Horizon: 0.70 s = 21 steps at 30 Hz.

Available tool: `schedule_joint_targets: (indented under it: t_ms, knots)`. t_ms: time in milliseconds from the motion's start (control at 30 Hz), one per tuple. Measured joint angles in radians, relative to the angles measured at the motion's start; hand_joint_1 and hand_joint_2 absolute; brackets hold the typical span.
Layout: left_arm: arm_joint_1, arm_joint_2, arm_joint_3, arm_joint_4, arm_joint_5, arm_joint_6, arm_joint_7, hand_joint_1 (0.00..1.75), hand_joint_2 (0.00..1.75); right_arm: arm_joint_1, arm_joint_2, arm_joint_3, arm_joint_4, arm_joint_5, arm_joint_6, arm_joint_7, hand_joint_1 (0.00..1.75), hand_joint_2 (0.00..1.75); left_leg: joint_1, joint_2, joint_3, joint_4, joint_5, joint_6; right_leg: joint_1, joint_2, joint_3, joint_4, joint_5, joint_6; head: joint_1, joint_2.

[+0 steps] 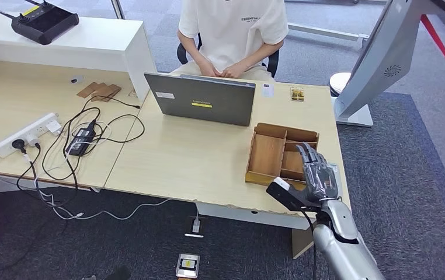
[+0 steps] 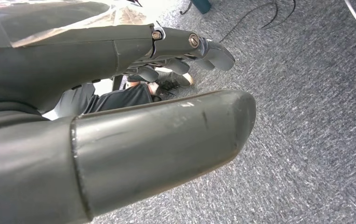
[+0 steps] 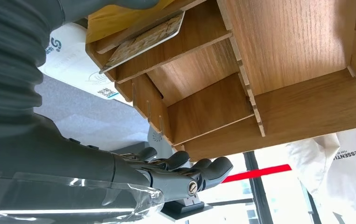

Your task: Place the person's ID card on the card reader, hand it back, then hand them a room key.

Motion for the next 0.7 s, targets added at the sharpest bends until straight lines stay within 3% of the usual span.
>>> schedule_joint_targets:
  t_ms: [700]
  knots:
    - [0.011, 0.001, 0.0, 0.0, 0.003, 0.005, 0.0, 0.0, 0.0, 0.016, -0.023, -0.008, 0.002, 0.003, 0.003, 0.0, 0.01, 1.75, 0.0, 0.0, 0.0, 0.0, 0.0, 0.0, 0.0, 0.0, 0.0, 0.0, 0.0, 0.0, 0.0, 0.0]
